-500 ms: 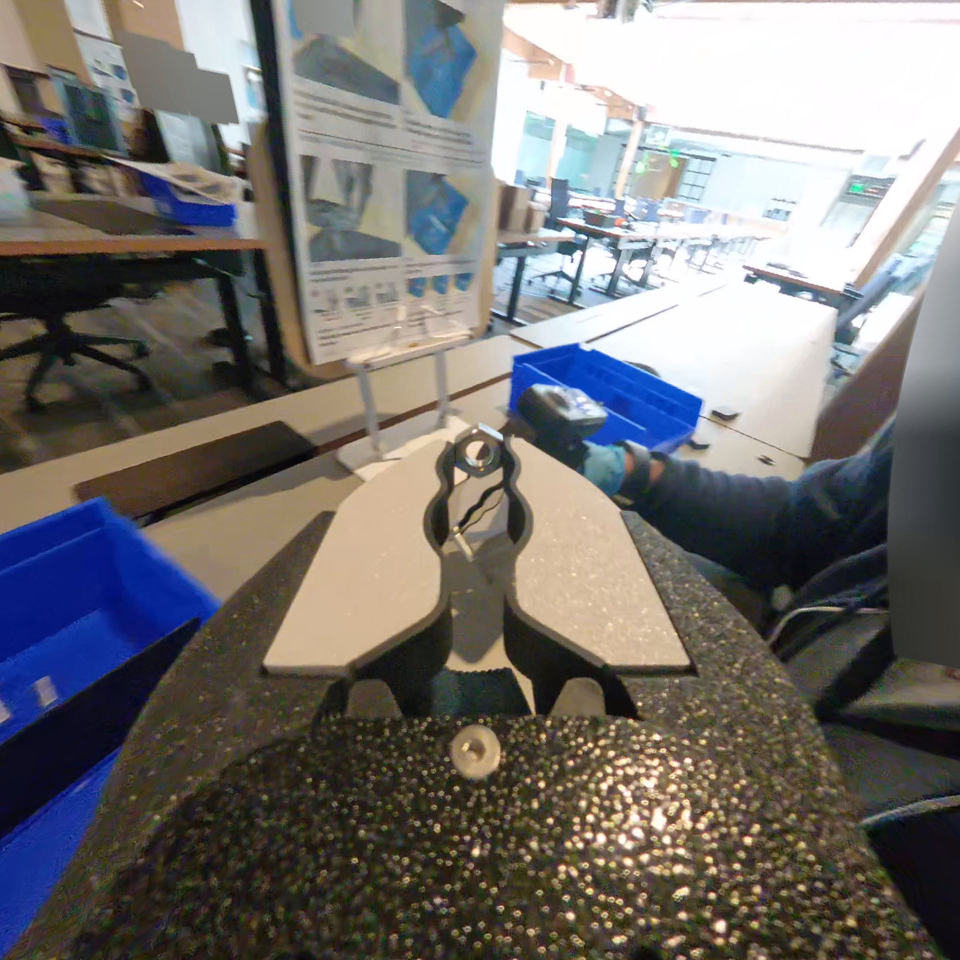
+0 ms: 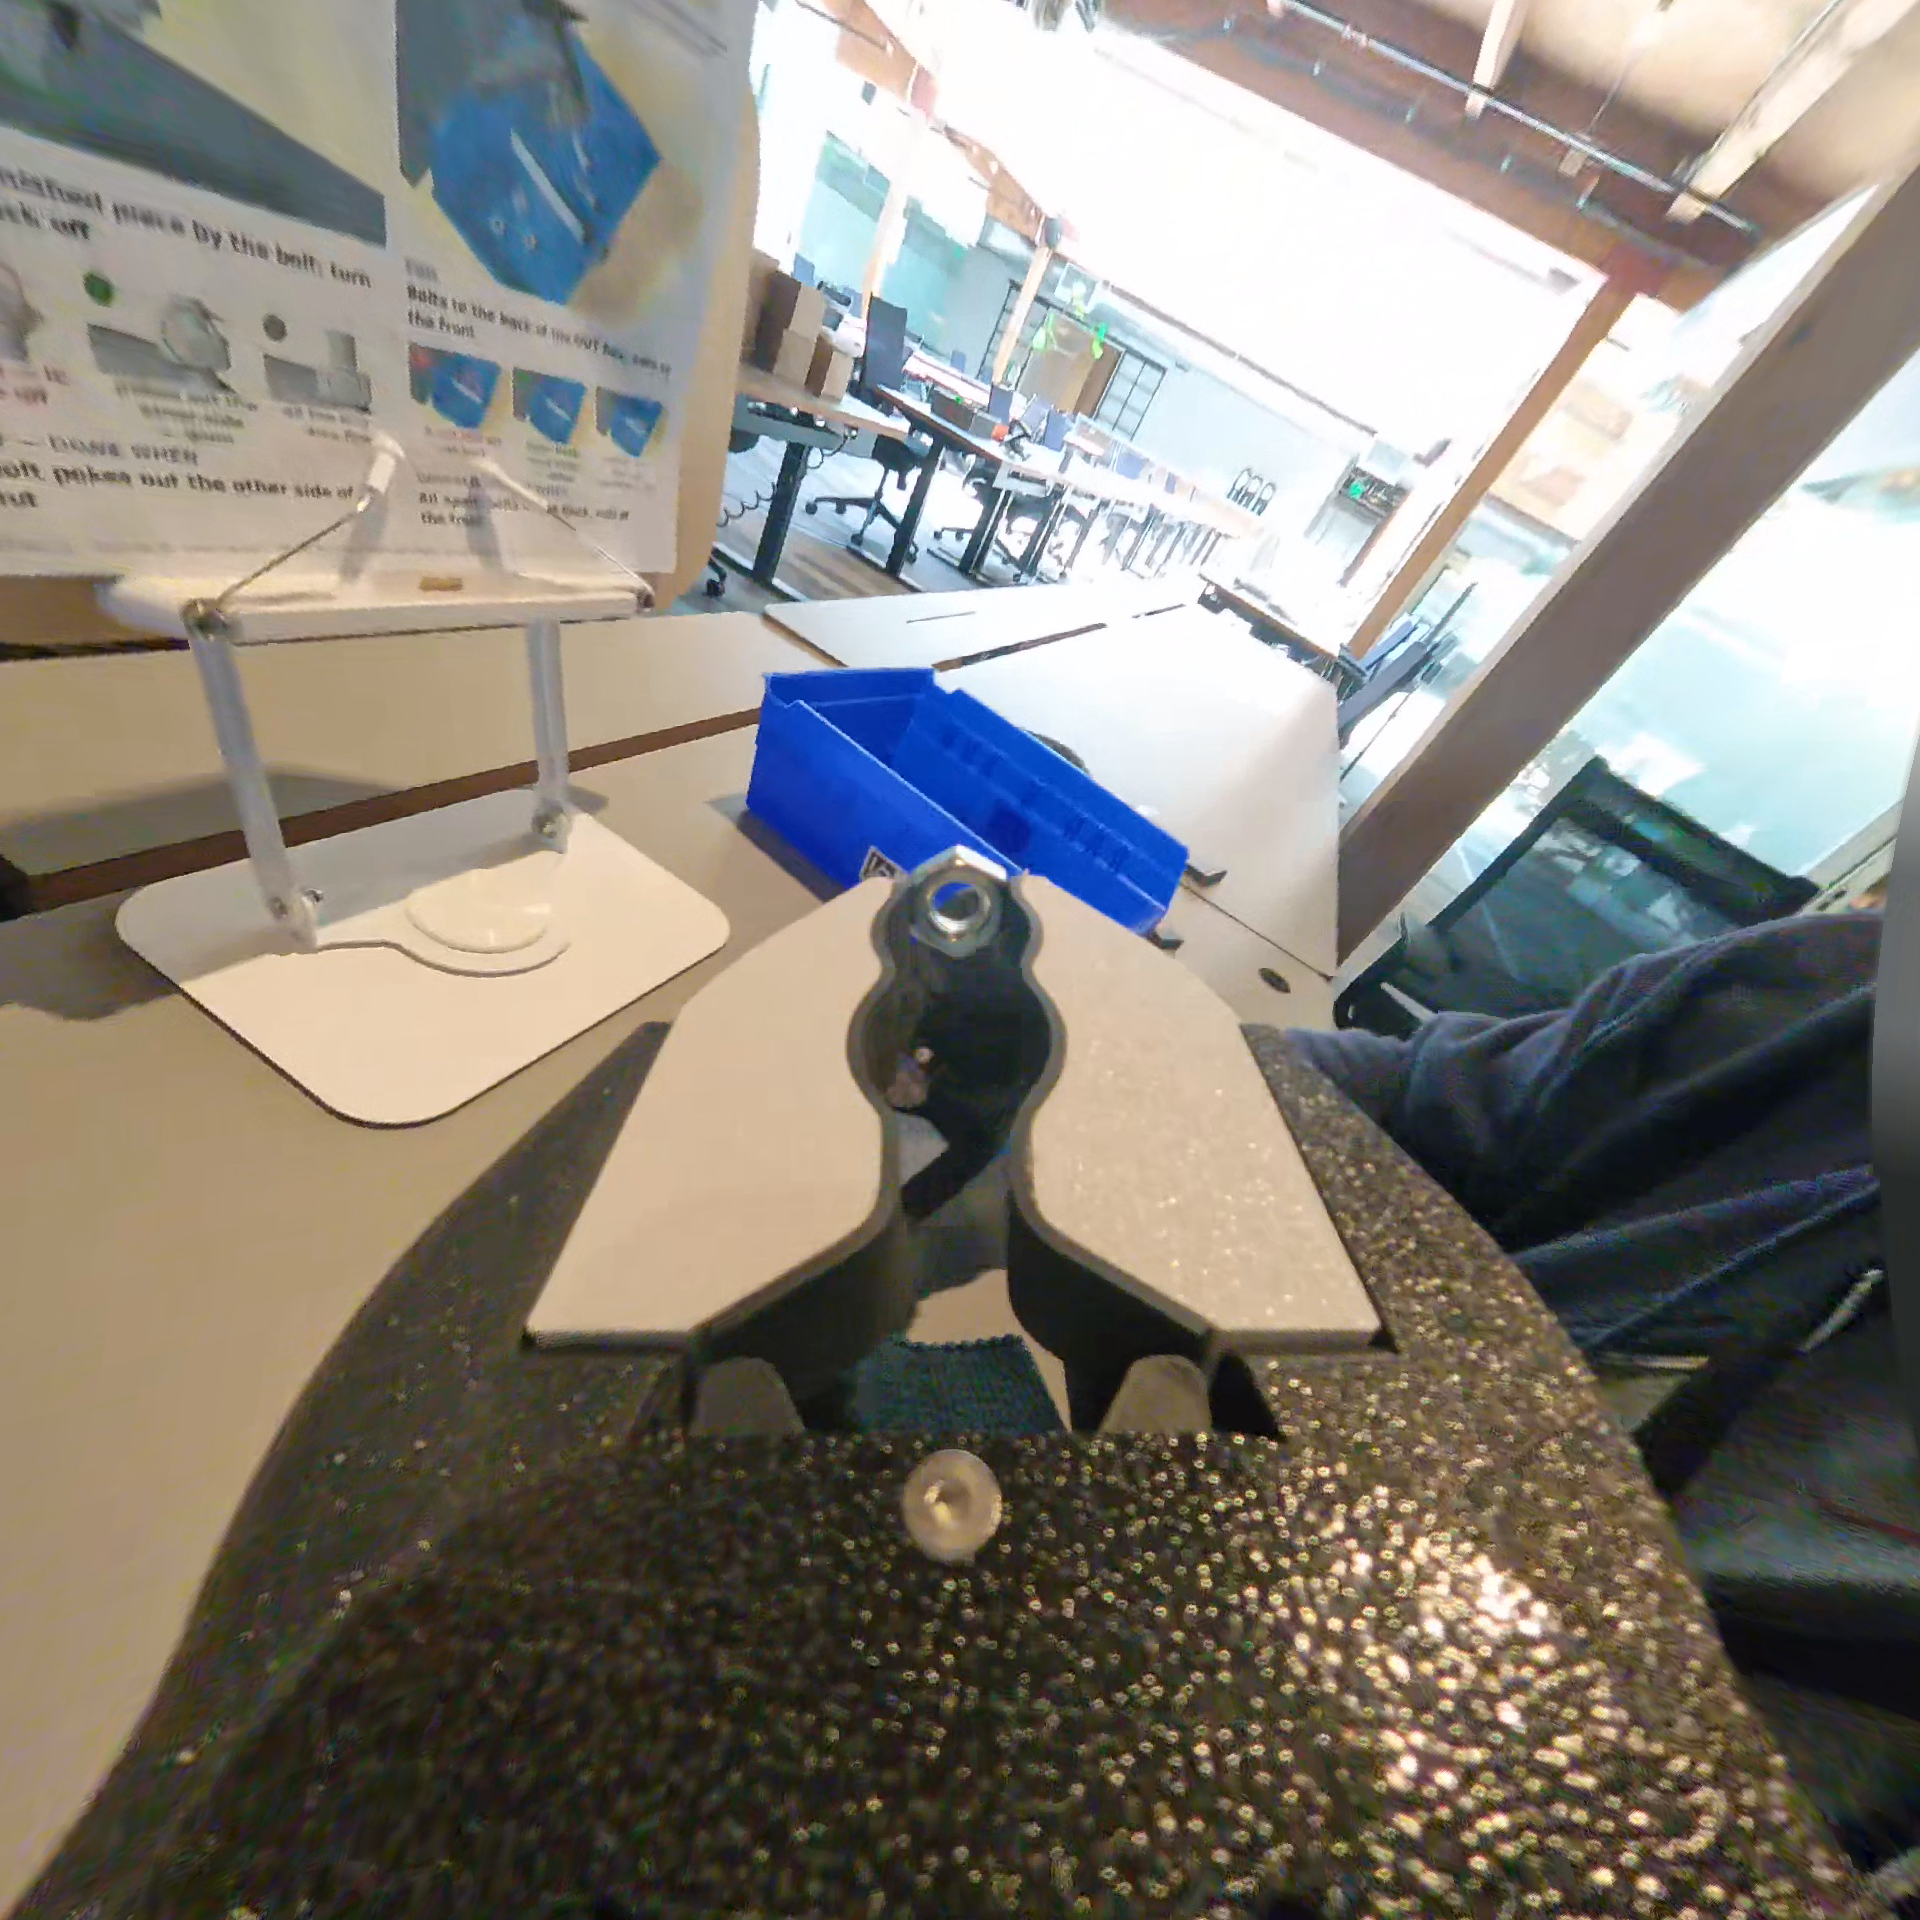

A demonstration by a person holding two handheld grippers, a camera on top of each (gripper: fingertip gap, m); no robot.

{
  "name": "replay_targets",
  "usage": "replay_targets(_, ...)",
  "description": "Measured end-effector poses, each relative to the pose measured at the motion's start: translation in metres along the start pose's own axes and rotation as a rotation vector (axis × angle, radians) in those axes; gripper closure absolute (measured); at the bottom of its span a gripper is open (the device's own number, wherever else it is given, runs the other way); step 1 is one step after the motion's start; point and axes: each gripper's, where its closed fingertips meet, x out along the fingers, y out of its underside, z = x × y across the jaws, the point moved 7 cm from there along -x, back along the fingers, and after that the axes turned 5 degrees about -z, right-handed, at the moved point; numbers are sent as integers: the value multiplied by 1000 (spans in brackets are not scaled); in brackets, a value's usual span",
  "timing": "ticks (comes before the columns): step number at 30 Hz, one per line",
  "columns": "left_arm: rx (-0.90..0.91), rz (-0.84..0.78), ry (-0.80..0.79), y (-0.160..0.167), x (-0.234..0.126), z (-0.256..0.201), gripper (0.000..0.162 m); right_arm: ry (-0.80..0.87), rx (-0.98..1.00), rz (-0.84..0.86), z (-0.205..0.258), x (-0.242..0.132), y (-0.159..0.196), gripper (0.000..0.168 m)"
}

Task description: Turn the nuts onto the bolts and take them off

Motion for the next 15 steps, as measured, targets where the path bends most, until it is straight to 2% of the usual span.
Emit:
replay_targets(9,86,-81,-25,41,6,52,145,-21,24,0,6,-7,20,162)
replay_targets(15,-27,-66,-49,44,8,70,145,-53,25,-1,12,0,22,162)
